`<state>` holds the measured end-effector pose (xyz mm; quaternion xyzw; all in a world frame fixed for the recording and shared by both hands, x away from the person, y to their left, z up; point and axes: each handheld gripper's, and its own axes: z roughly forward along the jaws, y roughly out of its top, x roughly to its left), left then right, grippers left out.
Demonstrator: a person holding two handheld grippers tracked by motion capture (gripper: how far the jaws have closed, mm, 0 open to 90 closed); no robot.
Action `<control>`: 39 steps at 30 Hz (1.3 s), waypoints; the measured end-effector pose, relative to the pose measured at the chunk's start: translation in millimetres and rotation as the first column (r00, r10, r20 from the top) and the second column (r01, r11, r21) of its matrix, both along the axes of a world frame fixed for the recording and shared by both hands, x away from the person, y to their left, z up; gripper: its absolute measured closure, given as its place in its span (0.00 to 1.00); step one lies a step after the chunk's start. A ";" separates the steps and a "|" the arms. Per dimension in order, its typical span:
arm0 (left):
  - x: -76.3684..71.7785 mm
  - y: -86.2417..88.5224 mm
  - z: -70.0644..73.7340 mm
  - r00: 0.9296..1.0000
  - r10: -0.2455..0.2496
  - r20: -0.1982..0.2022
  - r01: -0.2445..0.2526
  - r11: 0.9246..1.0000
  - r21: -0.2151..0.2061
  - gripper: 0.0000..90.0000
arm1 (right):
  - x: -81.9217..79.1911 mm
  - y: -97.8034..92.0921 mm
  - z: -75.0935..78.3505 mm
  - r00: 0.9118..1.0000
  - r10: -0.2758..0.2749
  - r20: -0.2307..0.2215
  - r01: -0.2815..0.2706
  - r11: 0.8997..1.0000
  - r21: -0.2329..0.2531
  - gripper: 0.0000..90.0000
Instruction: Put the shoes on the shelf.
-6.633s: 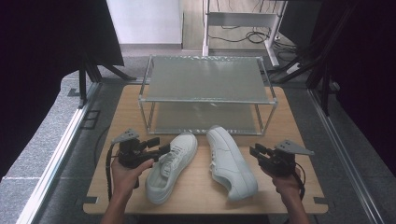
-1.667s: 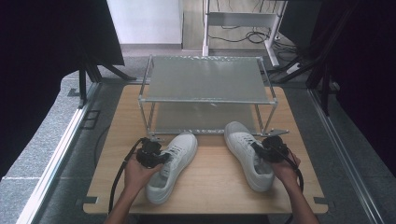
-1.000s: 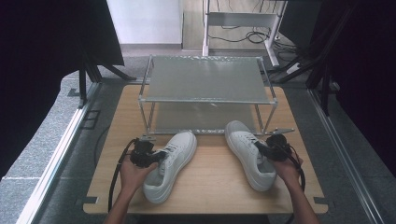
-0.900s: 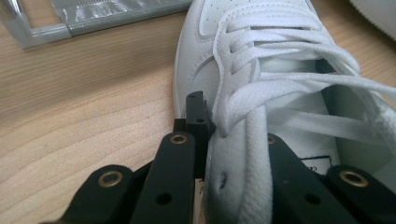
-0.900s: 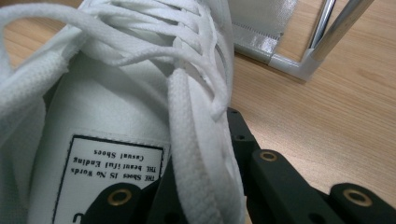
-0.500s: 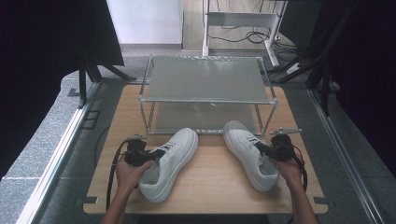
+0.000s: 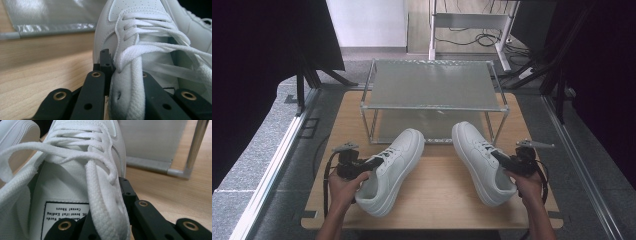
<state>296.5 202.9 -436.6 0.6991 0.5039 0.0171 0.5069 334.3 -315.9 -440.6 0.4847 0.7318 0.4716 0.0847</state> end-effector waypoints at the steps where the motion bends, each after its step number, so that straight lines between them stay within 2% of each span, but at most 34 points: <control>1: -1.3 1.1 2.6 1.000 0.001 0.009 -0.001 1.000 -0.012 0.94 | -1.5 -0.1 1.4 1.000 -0.001 0.007 0.001 1.000 0.012 0.96; 7: -4.9 6.0 11.3 0.999 -0.008 0.042 0.011 0.997 -0.079 0.94 | -8.0 -2.0 8.9 0.999 0.009 0.034 -0.011 0.998 0.068 0.96; 14: -7.5 5.5 20.8 0.997 -0.012 0.078 0.020 0.994 -0.110 0.94 | -12.6 -4.2 15.9 0.998 -0.007 0.057 0.000 0.993 0.118 0.96; 17: -7.4 4.9 22.9 0.996 -0.014 0.085 0.024 0.993 -0.118 0.94 | -14.5 -4.4 19.8 0.998 -0.009 0.065 0.001 0.992 0.125 0.96; 20: -6.0 2.3 30.4 0.994 -0.029 0.105 0.043 0.990 -0.132 0.94 | -15.8 -3.7 25.0 0.997 -0.012 0.079 0.001 0.991 0.135 0.96; 24: -2.4 -1.9 42.9 0.991 -0.043 0.125 0.058 0.990 -0.125 0.94 | -17.3 -1.9 36.5 0.994 -0.013 0.105 -0.003 0.990 0.144 0.96; 31: 7.7 -11.5 70.3 0.982 -0.057 0.180 0.080 0.990 -0.120 0.94 | -16.1 2.7 58.9 0.988 -0.004 0.153 -0.025 0.981 0.191 0.96; 32: 7.7 -11.5 70.3 0.982 -0.057 0.180 0.080 0.990 -0.120 0.94 | -15.4 3.5 62.6 0.988 -0.004 0.157 -0.028 0.980 0.198 0.96; 33: 11.0 -14.0 77.7 0.979 -0.057 0.196 0.083 0.989 -0.126 0.94 | -14.7 4.0 66.4 0.987 -0.003 0.163 -0.030 0.979 0.202 0.96; 39: 22.6 -17.0 96.9 0.973 -0.052 0.223 0.087 0.984 -0.153 0.94 | -10.0 4.3 88.1 0.980 -0.011 0.200 -0.032 0.977 0.210 0.96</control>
